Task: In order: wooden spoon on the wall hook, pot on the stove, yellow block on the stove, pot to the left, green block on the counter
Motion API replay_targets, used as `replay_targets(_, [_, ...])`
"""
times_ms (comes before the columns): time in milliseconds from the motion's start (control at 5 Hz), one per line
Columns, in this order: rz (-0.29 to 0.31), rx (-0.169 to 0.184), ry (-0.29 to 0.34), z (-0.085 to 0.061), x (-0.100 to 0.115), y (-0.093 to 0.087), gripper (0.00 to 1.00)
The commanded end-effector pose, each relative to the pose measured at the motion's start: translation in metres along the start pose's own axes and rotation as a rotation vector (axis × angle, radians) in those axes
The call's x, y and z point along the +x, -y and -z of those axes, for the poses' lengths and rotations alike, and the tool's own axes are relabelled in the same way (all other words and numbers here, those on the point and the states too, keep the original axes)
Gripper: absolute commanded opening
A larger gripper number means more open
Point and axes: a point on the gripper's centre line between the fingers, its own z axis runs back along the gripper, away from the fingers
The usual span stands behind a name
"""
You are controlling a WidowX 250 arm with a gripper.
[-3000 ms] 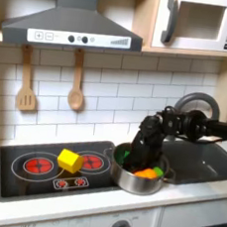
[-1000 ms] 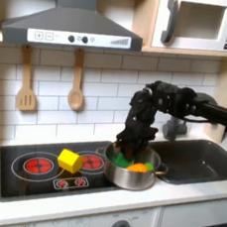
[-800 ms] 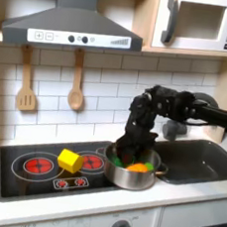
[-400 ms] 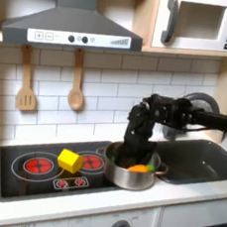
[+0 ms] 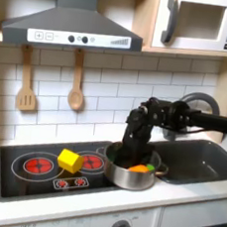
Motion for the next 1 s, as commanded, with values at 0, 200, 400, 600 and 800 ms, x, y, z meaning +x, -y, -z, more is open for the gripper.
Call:
replay_targets(0, [-0.018, -0.002, 0.031, -0.005, 0.001, 0.0, 0.0])
replay_targets(200, [-0.018, 0.0, 0.05, -0.012, 0.003, 0.0, 0.0])
replay_targets(400, [-0.016, -0.004, 0.072, -0.02, 0.005, 0.001, 0.0])
replay_targets(600, [-0.016, -0.005, 0.078, -0.025, 0.006, 0.0, 0.0])
replay_targets(800, [-0.014, -0.008, 0.112, -0.036, 0.01, 0.0, 0.0])
